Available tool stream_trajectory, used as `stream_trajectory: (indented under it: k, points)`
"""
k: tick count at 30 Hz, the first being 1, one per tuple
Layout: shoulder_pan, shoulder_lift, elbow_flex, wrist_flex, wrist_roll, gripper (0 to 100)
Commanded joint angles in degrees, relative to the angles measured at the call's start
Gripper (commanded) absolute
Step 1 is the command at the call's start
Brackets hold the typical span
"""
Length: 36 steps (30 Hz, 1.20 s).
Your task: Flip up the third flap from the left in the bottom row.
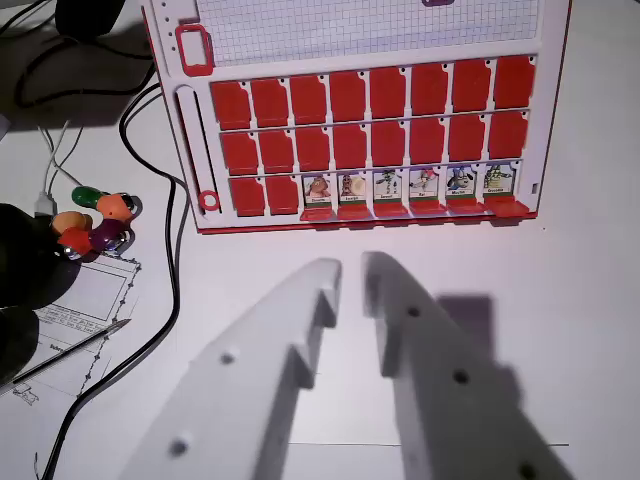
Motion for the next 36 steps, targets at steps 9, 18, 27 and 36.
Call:
stream_trajectory:
  k: [9,18,27,36]
  points:
    - [0.35,0.35,-5.19,-0.26,0.7,2]
    - [0.35,0.35,-5.27,-0.35,0.7,2]
    - [0.7,-1.67,-6.33,3.08,1.23,2]
    - [0.88,-12.83,-12.92,11.78,5.54,2]
